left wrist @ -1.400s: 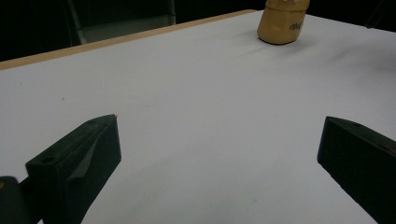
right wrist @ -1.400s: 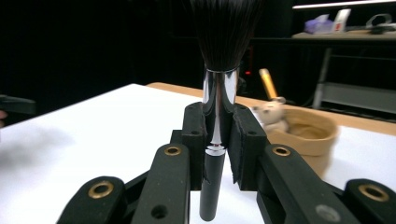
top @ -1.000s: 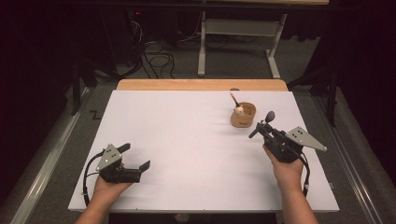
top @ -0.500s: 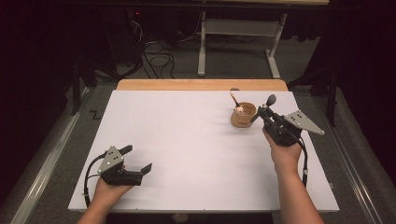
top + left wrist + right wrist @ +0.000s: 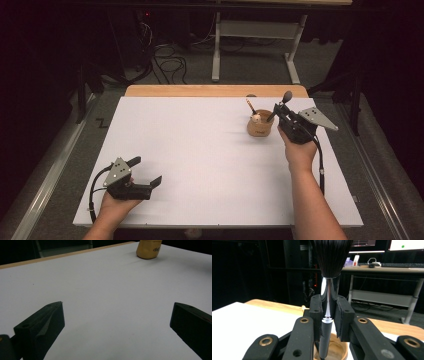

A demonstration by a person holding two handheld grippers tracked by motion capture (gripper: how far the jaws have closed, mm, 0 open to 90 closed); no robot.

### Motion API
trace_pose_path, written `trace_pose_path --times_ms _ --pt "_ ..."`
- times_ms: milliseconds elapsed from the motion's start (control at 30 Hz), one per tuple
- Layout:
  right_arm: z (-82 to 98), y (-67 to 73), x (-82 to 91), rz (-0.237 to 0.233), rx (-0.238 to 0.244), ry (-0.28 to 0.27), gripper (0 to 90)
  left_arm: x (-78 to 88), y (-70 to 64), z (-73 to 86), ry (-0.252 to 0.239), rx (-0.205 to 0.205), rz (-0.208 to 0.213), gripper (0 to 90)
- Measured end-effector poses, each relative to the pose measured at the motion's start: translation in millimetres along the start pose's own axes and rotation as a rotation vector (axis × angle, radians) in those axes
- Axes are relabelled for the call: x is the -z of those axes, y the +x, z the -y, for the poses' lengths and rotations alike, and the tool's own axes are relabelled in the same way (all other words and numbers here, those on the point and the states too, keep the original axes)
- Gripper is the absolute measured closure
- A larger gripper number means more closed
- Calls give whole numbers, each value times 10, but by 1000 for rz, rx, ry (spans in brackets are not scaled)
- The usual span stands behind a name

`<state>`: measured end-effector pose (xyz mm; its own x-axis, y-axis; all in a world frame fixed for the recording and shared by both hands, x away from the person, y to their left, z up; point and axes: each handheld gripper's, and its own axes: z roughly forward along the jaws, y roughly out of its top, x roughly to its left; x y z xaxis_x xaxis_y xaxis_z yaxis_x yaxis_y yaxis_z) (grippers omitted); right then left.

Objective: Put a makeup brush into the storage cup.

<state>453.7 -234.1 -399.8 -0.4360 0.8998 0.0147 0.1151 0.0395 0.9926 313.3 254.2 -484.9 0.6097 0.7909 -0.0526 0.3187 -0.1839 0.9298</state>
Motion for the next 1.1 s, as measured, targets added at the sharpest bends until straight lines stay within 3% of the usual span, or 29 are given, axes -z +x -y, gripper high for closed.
trace_pose_path --times_ms 333,700,1100 --pt "58 -58 -186 34 1 57 790 12 -1 4 -5 4 2 3" --pt "173 -45 -269 42 20 114 789 23 -14 -5 -14 3 5 3" --pt "310 -41 -343 56 8 156 787 44 -8 -3 -19 6 3 3"
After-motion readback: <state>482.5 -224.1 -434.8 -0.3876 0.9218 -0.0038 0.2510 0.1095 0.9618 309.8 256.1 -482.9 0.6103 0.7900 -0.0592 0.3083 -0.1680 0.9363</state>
